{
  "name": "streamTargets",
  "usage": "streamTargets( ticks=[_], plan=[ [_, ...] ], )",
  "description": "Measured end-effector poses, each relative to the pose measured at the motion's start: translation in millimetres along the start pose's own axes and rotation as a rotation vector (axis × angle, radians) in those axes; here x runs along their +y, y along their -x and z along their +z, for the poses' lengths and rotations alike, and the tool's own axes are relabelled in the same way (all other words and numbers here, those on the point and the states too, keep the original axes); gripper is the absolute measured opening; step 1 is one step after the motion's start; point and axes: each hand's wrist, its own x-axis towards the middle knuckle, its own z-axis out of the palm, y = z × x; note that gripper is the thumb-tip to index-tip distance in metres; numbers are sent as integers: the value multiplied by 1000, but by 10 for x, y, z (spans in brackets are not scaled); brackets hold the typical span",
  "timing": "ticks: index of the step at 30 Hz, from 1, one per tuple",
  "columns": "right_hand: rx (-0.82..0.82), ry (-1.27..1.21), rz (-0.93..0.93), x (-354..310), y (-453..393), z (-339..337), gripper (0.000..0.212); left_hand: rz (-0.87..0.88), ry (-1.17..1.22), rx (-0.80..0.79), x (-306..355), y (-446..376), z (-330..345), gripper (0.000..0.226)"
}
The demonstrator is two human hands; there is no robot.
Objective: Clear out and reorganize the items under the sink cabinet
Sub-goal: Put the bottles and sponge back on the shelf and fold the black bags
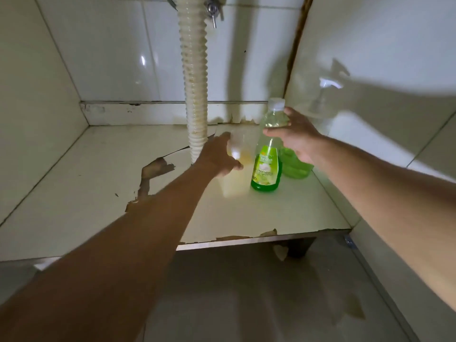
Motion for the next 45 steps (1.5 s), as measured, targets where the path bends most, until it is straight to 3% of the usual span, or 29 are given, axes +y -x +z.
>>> streamTargets(
  ticks=[6,12,16,20,23,25,28,30,35,39,40,43,45],
  plan=[
    [-4,10,34,-93,-364,16,82,-29,-86,-42,14,-399,-106,87],
    [10,91,79,-77,-388,-5,89,-63,-124,-60,22,-350,-126,91],
    [145,31,84,-228,24,61,85,-63,-65,-29,-1,-38,-148,95],
    [264,-150,82,-72,923,214,64,29,-80,84,-172,615,-247,71],
    [-23,-213,177,287,1517,566,26,33,18,110,-362,1191,-283,40],
    [-303,-174,258,460,1797,827,18,-5,120,71,-591,1528,-263,23],
    [-787,303,179,718,2034,1074,17,-166,155,-6,-1010,1962,-128,11],
    [-978,551,138,900,2160,1222,24,-291,133,-85,-1281,2232,6,15],
    [-1039,738,59,1183,2545,1547,56,-612,83,-260,-1755,2867,432,7],
    [-980,803,-158,1329,2802,1768,55,-903,61,-645,-1896,3250,711,16],
    [-971,823,-211,1373,2847,1828,55,-905,9,-687,-1919,3292,743,11],
    [-926,914,-340,1505,2962,1960,42,-877,-144,-629,-2006,3398,804,29],
    [-897,922,-443,1575,3002,1998,29,-849,-243,-617,-2049,3472,783,21]
  ],
)
